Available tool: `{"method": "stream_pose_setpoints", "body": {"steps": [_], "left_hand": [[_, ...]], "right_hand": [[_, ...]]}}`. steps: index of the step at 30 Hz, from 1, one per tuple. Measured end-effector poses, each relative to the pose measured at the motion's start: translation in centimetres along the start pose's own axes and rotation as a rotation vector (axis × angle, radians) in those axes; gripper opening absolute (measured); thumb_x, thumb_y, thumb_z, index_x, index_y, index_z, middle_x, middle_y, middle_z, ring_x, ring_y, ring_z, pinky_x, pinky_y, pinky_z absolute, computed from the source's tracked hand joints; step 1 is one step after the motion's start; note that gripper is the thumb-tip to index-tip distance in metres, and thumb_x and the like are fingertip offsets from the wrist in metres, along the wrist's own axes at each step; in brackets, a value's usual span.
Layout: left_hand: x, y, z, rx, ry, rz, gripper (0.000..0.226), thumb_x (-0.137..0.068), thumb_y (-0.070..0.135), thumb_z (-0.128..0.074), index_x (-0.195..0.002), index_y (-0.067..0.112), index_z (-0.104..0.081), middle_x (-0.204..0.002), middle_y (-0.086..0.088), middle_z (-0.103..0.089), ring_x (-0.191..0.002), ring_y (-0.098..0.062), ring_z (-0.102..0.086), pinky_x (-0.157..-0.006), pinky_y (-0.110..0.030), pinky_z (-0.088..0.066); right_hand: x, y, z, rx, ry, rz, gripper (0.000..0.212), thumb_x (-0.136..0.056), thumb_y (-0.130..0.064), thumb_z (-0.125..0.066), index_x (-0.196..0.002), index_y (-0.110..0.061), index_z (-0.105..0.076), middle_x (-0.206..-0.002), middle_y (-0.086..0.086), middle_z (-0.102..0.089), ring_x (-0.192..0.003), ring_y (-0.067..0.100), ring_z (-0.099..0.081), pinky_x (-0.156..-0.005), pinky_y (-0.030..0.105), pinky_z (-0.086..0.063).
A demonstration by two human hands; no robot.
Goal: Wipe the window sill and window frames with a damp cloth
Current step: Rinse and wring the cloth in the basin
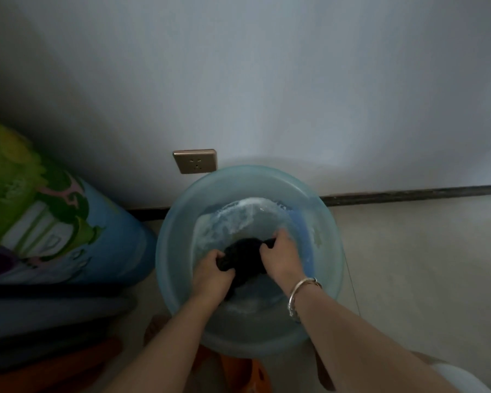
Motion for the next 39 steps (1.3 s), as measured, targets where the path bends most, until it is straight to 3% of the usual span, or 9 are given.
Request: {"method": "stream_pose_setpoints", "body": {"steps": [5,11,16,20,23,25,30,34,39], "left_hand": [[-0.6,0.4,-0.5,0.079,0.055,-0.027,0.012,-0.092,0.017,-0.055,-0.102,0.014,-0.060,-0.111,-0.011,-0.062,-0.103,-0.025,-0.057,-0.081,-0.024,-0.039],[-0.2,0.2,-1.1,0.135,0.156,0.050,0.066,-0.082,0.009,-0.064,-0.140,0.017,-0.033,-0.140,-0.012,-0.040,-0.125,-0.031,-0.045,-0.103,-0.036,-0.037],[0.3,-0.5,-1.3,0.025,0.158,-0.128,0.035,-0.081,-0.005,-0.052,-0.112,0.011,-0.055,-0.110,-0.012,-0.059,-0.105,-0.027,-0.056,-0.093,-0.035,-0.045],[-0.2,-0.6,-1.3,0.044,0.203,-0.191,0.021,-0.091,0.008,-0.049,-0.102,0.021,-0.060,-0.102,-0.005,-0.065,-0.103,-0.027,-0.055,-0.093,-0.041,-0.046],[0.1,0.0,-1.2,0.085,0.192,-0.220,0.019,-0.095,0.010,-0.047,-0.108,0.017,-0.058,-0.108,-0.003,-0.059,-0.098,-0.016,-0.052,-0.089,-0.027,-0.041],[0.1,0.0,-1.0,0.122,0.197,-0.170,0.022,-0.096,0.009,-0.047,-0.117,0.014,-0.053,-0.113,-0.005,-0.055,-0.100,-0.016,-0.051,-0.089,-0.024,-0.039],[-1.2,-0.4,-1.1,0.208,0.164,0.040,0.048,-0.081,0.017,-0.066,-0.123,0.021,-0.043,-0.125,-0.014,-0.052,-0.109,-0.033,-0.055,-0.093,-0.048,-0.049],[-1.0,0.3,-1.4,0.073,0.143,0.039,0.051,-0.072,0.000,-0.065,-0.119,0.010,-0.047,-0.114,-0.017,-0.053,-0.103,-0.033,-0.055,-0.086,-0.032,-0.044],[-0.4,1.7,-1.6,0.164,0.124,-0.058,0.025,-0.088,0.005,-0.051,-0.110,0.011,-0.061,-0.109,-0.009,-0.061,-0.098,-0.022,-0.054,-0.083,-0.024,-0.039]], "right_hand": [[-0.2,0.6,0.8,-0.072,0.059,-0.045,0.048,-0.088,-0.003,-0.040,-0.131,-0.024,-0.039,-0.127,0.012,-0.038,-0.093,0.032,-0.053,-0.085,0.041,-0.048],[-0.3,1.0,0.2,0.421,0.076,0.115,0.033,-0.097,-0.025,-0.041,-0.129,-0.019,-0.043,-0.138,0.018,-0.032,-0.104,0.041,-0.055,-0.088,0.040,-0.044],[-0.8,0.7,-0.7,0.109,-0.189,0.042,0.027,-0.091,-0.039,-0.053,-0.093,-0.012,-0.056,-0.096,0.010,-0.060,-0.090,0.030,-0.061,-0.080,0.045,-0.054],[-0.6,0.4,-1.1,-0.044,-0.136,-0.002,0.028,-0.089,-0.033,-0.058,-0.071,-0.014,-0.046,-0.071,0.003,-0.052,-0.072,0.023,-0.056,-0.062,0.030,-0.048],[-0.7,0.2,-0.9,-0.190,-0.099,-0.020,0.027,-0.088,-0.022,-0.057,-0.068,-0.015,-0.040,-0.066,0.002,-0.045,-0.060,0.015,-0.043,-0.053,0.027,-0.036],[-0.6,0.0,-0.9,-0.269,-0.046,-0.049,0.026,-0.084,-0.017,-0.058,-0.066,-0.015,-0.039,-0.071,0.006,-0.048,-0.064,0.017,-0.046,-0.059,0.028,-0.041],[-0.7,-0.1,-0.3,-0.253,-0.032,-0.047,0.016,-0.083,-0.014,-0.053,-0.089,-0.020,-0.040,-0.094,0.010,-0.053,-0.081,0.024,-0.056,-0.074,0.047,-0.055],[-0.9,0.2,-0.1,-0.176,0.036,0.003,0.041,-0.091,-0.011,-0.045,-0.128,-0.025,-0.036,-0.121,0.014,-0.051,-0.098,0.031,-0.057,-0.085,0.043,-0.050],[-1.1,0.2,0.1,0.023,0.046,-0.106,0.038,-0.095,-0.019,-0.037,-0.133,-0.024,-0.042,-0.141,0.014,-0.030,-0.106,0.036,-0.051,-0.092,0.038,-0.042]]}}
Point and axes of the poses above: each hand's wrist, its own x-axis away from the middle knuckle, its own z-axis out of the back of the hand, y = z × x, the point moved 1 cm from there along -x, towards the middle knuckle
